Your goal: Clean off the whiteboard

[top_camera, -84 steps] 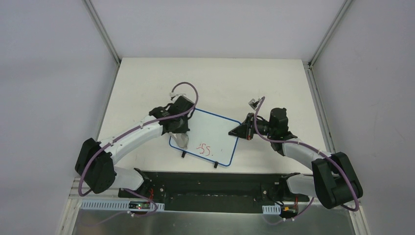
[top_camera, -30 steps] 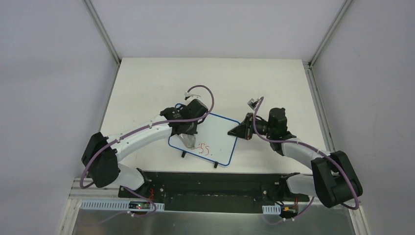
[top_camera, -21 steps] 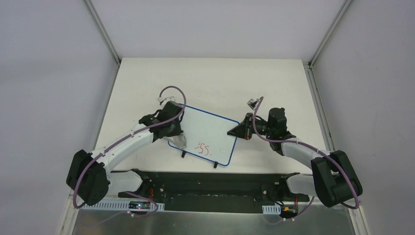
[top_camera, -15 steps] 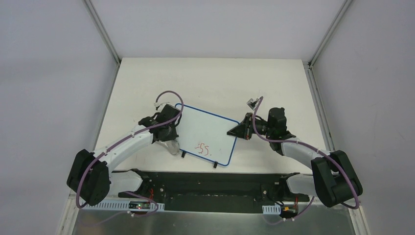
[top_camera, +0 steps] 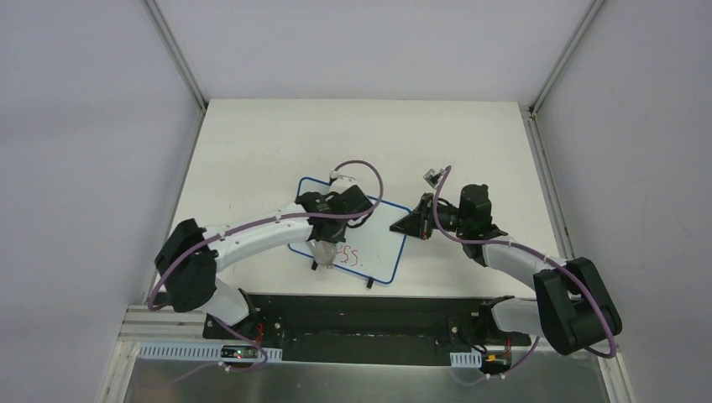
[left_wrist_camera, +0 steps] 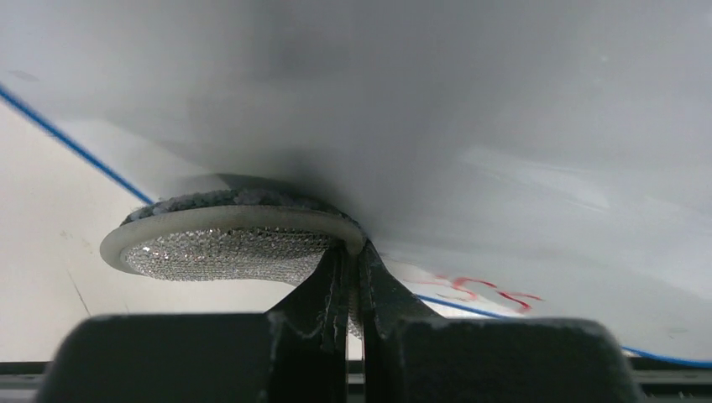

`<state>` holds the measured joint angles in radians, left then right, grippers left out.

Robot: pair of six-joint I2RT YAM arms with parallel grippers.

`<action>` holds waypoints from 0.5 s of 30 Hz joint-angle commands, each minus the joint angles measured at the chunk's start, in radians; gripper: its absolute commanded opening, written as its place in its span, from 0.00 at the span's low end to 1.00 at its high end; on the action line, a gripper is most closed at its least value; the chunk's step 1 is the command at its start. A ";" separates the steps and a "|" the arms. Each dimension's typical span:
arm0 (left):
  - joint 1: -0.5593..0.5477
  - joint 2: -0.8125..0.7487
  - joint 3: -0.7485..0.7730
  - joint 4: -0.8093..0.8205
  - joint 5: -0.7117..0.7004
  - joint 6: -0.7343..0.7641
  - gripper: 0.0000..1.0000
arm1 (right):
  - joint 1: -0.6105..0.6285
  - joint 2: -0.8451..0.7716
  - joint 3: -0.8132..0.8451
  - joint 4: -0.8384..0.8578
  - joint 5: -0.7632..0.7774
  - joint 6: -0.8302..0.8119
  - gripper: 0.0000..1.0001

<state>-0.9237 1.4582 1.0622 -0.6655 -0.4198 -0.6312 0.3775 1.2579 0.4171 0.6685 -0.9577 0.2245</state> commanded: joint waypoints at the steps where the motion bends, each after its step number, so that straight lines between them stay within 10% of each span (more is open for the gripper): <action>1: -0.119 0.162 0.150 0.137 0.041 -0.028 0.00 | 0.030 0.015 0.009 -0.038 -0.046 -0.123 0.00; 15: -0.109 0.070 0.059 0.140 0.013 -0.064 0.00 | 0.032 0.017 0.008 -0.040 -0.036 -0.120 0.00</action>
<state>-1.1168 1.6146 1.1847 -0.6865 -0.3904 -0.6506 0.3771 1.2621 0.4202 0.6682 -0.9592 0.2050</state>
